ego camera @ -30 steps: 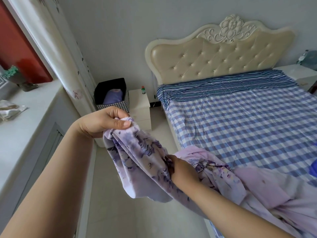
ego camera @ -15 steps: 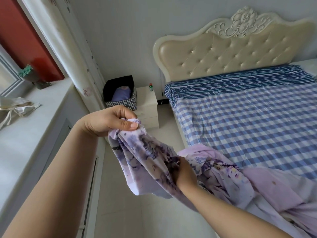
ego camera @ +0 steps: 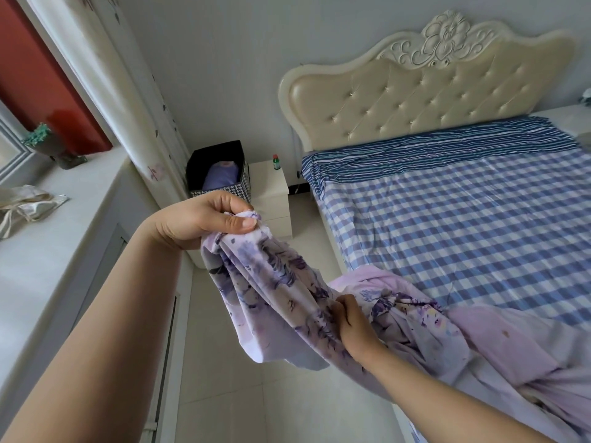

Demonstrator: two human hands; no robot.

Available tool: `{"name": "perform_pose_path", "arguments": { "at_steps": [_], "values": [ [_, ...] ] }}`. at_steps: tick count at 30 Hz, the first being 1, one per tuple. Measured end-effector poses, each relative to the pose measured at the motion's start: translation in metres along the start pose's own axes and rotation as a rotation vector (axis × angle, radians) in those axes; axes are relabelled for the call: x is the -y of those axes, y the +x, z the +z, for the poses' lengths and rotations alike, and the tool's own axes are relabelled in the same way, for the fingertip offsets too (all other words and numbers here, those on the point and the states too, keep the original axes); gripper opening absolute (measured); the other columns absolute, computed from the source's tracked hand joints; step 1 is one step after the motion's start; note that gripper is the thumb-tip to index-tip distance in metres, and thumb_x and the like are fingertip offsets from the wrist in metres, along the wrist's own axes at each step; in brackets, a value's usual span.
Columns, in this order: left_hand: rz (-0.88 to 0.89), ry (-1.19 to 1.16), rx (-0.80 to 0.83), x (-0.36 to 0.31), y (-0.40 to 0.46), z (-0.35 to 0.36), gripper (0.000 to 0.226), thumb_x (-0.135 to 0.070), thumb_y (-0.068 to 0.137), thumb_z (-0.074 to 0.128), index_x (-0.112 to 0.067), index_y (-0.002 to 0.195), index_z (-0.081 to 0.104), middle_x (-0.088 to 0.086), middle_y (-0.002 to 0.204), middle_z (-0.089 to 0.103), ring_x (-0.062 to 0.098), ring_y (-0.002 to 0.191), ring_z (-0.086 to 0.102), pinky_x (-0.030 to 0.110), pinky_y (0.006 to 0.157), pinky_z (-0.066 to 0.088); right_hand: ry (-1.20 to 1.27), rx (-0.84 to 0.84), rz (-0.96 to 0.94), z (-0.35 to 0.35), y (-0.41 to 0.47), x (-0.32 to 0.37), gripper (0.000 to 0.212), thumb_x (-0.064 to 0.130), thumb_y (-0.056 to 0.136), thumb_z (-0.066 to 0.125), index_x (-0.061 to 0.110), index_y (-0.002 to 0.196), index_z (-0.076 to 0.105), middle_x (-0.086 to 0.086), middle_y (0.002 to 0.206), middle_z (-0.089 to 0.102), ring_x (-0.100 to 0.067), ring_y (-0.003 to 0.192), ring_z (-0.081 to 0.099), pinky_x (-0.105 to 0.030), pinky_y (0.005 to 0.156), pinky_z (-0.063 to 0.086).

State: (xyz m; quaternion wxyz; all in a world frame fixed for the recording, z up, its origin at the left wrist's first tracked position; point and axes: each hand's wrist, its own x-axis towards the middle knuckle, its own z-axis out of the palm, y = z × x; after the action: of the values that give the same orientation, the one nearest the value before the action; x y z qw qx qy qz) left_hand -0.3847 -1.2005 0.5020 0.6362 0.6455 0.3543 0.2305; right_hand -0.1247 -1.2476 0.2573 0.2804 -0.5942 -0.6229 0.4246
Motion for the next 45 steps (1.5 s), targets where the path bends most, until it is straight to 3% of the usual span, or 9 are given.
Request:
{"name": "perform_pose_path", "arguments": {
  "at_steps": [3,10,17,23,29,32,39,42,45],
  "values": [
    [-0.004,0.012,-0.039,0.004,-0.001,-0.006,0.052,-0.043,0.060,0.087,0.004,0.064,0.065,0.008,0.059,0.062,0.012,0.053,0.058,0.019,0.054,0.049,-0.134,0.106,-0.026,-0.011,-0.010,-0.011,0.024,0.024,0.092,0.053,0.021,0.110,0.037,0.006,0.103,0.055,-0.015,0.093,0.054,-0.029,0.074,0.040],
    [-0.021,0.045,0.006,0.004,0.000,-0.003,0.046,-0.043,0.061,0.086,-0.001,0.068,0.071,0.009,0.065,0.068,0.014,0.058,0.063,0.021,0.057,0.052,0.111,-0.159,0.099,-0.007,-0.006,-0.025,0.012,0.013,0.093,0.052,0.022,0.101,0.052,0.006,0.096,0.062,-0.020,0.093,0.060,-0.039,0.083,0.050],
    [-0.014,0.048,-0.046,0.009,-0.006,-0.011,0.069,-0.044,0.059,0.087,0.016,0.069,0.057,0.017,0.063,0.059,0.017,0.056,0.058,0.022,0.056,0.050,0.362,-0.141,0.128,-0.025,-0.013,-0.022,0.014,0.008,0.093,0.056,0.020,0.098,0.057,0.004,0.094,0.065,-0.012,0.089,0.062,-0.007,0.066,0.046],
    [-0.020,0.034,-0.078,0.014,-0.006,-0.013,0.076,-0.044,0.056,0.089,0.021,0.070,0.052,0.021,0.063,0.056,0.019,0.055,0.057,0.024,0.056,0.050,0.759,0.206,0.423,-0.019,-0.025,-0.039,0.023,0.007,0.093,0.051,0.002,0.113,0.061,-0.015,0.117,0.066,-0.027,0.118,0.057,-0.039,0.108,0.038],
    [-0.020,0.014,-0.045,0.013,-0.002,-0.013,0.049,-0.042,0.056,0.089,0.001,0.065,0.068,0.012,0.061,0.064,0.016,0.054,0.061,0.022,0.055,0.052,1.056,0.450,0.457,-0.028,-0.027,-0.050,0.067,0.008,0.071,0.082,-0.013,0.127,0.051,-0.030,0.134,0.049,-0.041,0.127,0.046,-0.053,0.111,0.029],
    [-0.020,-0.005,-0.037,0.013,-0.001,-0.015,0.049,-0.041,0.056,0.090,0.001,0.065,0.068,0.013,0.061,0.065,0.017,0.055,0.063,0.023,0.055,0.052,1.117,0.502,0.451,-0.035,-0.026,-0.050,0.060,0.004,0.079,0.073,-0.013,0.131,0.047,-0.033,0.136,0.044,-0.044,0.126,0.046,-0.059,0.109,0.029],
    [0.006,0.040,0.045,0.012,0.004,-0.011,0.038,-0.045,0.062,0.085,-0.009,0.066,0.073,0.006,0.064,0.067,0.011,0.057,0.062,0.020,0.056,0.050,0.445,0.320,0.433,-0.020,-0.008,-0.019,0.024,0.017,0.093,0.050,0.008,0.092,0.072,-0.014,0.100,0.070,-0.025,0.094,0.066,-0.035,0.088,0.050],
    [0.020,0.056,0.079,0.009,0.007,-0.007,0.034,-0.045,0.065,0.083,-0.012,0.066,0.074,0.003,0.064,0.067,0.009,0.057,0.060,0.018,0.057,0.049,-0.025,0.195,0.282,-0.002,0.001,-0.003,0.030,0.021,0.091,0.046,0.017,0.062,0.053,-0.002,0.066,0.055,-0.014,0.065,0.047,-0.028,0.059,0.032],
    [0.007,0.064,0.120,0.006,0.009,-0.004,0.032,-0.044,0.067,0.082,-0.013,0.067,0.073,0.000,0.065,0.067,0.008,0.058,0.061,0.018,0.058,0.049,-0.155,0.084,0.194,0.014,0.003,0.004,0.039,0.018,0.093,0.043,0.022,0.055,0.045,0.004,0.056,0.051,-0.012,0.058,0.046,-0.028,0.056,0.031]
  ]
}}
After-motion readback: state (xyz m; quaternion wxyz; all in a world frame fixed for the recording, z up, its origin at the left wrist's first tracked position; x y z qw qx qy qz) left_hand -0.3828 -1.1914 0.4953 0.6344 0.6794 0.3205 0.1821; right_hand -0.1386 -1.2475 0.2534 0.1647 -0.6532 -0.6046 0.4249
